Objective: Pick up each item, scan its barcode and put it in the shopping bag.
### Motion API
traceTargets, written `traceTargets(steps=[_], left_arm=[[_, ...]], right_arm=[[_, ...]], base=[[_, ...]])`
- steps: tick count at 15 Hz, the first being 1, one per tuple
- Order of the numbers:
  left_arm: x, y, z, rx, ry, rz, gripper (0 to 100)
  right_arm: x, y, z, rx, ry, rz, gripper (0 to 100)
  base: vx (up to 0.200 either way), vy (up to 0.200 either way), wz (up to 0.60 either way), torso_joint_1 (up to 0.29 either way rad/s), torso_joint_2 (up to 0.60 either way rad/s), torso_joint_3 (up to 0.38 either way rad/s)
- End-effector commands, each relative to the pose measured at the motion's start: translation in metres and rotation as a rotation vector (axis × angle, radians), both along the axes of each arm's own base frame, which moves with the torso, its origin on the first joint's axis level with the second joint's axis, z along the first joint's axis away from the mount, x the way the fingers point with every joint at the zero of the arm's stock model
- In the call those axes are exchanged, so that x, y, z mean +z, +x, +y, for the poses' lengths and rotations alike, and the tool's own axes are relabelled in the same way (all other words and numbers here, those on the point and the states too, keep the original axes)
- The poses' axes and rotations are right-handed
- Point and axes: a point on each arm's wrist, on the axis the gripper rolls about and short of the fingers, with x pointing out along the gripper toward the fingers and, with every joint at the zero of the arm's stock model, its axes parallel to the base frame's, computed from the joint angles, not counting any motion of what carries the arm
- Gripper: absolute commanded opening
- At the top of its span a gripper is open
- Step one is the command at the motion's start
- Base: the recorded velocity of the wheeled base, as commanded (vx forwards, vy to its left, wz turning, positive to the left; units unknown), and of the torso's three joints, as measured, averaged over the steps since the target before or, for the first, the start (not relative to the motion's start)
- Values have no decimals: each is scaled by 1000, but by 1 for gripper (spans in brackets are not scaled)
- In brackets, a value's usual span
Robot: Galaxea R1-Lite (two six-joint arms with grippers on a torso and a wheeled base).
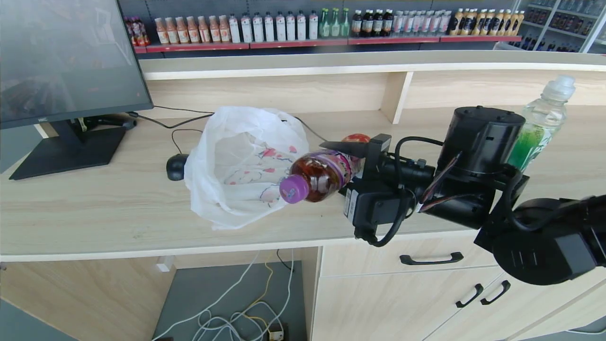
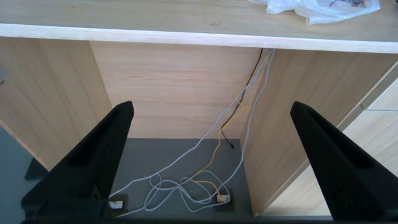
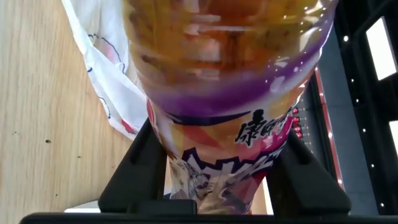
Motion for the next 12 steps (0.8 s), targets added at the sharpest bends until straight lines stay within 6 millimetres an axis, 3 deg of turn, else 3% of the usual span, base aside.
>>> traceTargets(steps=[1, 6, 12], left_arm=[[0, 0, 0, 0, 1, -1, 100], [0, 0, 0, 0, 0, -1, 100], [0, 0, 0, 0, 1, -1, 100]], right_arm=[[-9, 11, -2, -13, -16, 15, 0], [-3, 27, -29, -60, -7, -1, 0], [-9, 31, -29, -63, -15, 13, 0]], base=[[0, 0, 0, 0, 0, 0], [0, 0, 0, 0, 0, 0], [0, 0, 0, 0, 0, 0]])
